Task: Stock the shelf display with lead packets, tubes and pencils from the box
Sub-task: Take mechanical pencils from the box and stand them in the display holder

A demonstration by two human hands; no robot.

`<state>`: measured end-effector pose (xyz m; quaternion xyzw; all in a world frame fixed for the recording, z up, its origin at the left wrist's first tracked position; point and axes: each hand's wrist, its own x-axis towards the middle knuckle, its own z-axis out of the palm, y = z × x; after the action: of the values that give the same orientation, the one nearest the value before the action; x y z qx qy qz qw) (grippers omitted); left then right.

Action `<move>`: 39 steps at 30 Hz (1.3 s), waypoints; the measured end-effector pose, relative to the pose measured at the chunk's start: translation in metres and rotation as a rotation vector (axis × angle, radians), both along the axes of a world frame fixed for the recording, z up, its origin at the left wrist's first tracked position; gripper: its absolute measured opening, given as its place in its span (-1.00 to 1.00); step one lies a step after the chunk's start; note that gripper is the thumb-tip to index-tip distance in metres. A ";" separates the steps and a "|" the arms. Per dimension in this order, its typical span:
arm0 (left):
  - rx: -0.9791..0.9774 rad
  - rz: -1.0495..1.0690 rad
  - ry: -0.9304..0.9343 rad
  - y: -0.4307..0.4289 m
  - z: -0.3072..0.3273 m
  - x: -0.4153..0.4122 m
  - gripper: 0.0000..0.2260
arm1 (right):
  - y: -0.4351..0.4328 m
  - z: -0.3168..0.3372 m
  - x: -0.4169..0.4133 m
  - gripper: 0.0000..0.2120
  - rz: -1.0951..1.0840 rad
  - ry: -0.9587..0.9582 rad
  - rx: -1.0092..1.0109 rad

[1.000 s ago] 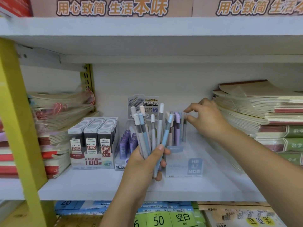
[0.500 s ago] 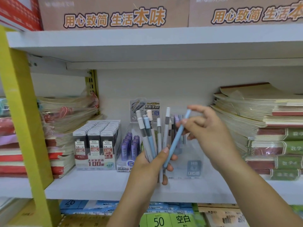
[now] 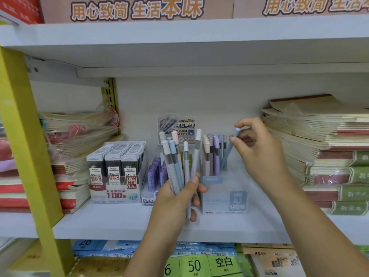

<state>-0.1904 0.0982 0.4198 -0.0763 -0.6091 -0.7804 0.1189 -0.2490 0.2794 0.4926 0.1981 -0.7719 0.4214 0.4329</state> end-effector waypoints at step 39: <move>-0.011 -0.016 0.003 0.001 -0.002 0.000 -0.87 | -0.003 0.014 -0.025 -0.88 -0.161 -0.169 0.239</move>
<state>-0.1902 0.0988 0.4175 -0.0831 -0.6128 -0.7777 0.1130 -0.2742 0.2763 0.5064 0.1496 -0.8635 0.3055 0.3724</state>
